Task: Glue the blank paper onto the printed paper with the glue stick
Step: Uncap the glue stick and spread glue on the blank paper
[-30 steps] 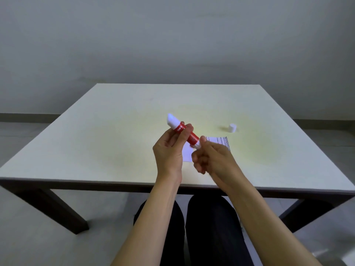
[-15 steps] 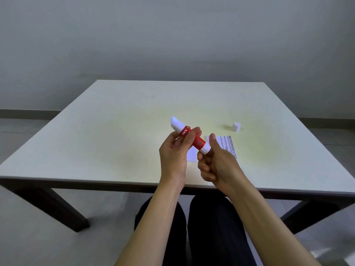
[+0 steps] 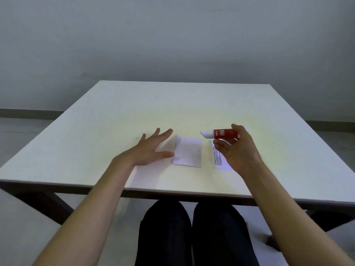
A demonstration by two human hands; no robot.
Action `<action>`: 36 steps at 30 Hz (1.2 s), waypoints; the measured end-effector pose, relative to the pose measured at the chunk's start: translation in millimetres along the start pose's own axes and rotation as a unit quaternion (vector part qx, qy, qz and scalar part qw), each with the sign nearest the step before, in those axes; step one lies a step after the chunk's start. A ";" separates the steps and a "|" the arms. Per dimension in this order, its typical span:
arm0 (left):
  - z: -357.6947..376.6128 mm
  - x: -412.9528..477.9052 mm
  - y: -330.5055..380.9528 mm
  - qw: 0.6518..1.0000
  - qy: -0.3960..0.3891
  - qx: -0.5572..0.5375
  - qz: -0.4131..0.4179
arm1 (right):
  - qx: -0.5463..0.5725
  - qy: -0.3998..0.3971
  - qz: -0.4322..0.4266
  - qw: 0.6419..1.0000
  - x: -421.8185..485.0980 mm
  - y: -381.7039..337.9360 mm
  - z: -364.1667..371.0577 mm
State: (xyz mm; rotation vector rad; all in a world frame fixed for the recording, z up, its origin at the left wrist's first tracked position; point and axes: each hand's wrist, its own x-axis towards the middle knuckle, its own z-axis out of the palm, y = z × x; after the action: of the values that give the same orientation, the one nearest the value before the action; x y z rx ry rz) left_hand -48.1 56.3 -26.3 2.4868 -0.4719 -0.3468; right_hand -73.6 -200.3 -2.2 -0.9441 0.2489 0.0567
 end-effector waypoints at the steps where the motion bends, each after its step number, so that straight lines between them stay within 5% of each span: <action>1: -1.0 4.6 1.4 1.000 -0.014 0.019 0.005 | -0.023 -0.008 -0.003 1.000 4.1 2.9 6.2; 4: 2.1 15.1 7.9 0.997 -0.039 0.063 0.002 | -0.160 -0.020 -0.043 0.986 15.1 15.0 23.5; 8: 7.7 17.7 7.3 0.994 -0.039 0.100 0.002 | -0.371 -0.039 -0.153 0.915 21.2 31.0 34.7; 14: 7.8 20.3 5.7 0.995 -0.042 0.088 0.000 | -0.503 -0.042 -0.214 0.836 20.3 43.3 42.1; 20: 13.0 23.3 2.3 0.996 -0.029 0.084 -0.006 | -0.479 -0.135 -0.198 0.844 -4.4 49.5 26.0; 26: 6.9 22.7 4.6 0.995 -0.048 0.092 -0.006 | -0.459 -0.035 -0.208 0.863 25.8 28.0 23.2; 33: 3.6 21.6 19.3 0.991 -0.059 0.117 -0.037 | -0.481 -0.138 -0.206 0.841 -2.8 43.7 17.9; 36: 0.3 19.8 25.5 0.987 -0.070 0.138 -0.041 | -0.468 -0.093 -0.206 0.854 7.8 31.7 16.6</action>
State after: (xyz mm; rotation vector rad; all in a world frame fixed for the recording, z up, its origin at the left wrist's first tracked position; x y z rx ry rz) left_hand -36.8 28.5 -14.3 2.7687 -0.5036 -0.5226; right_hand -67.9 -168.8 -19.9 -1.9396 -0.2036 -0.1420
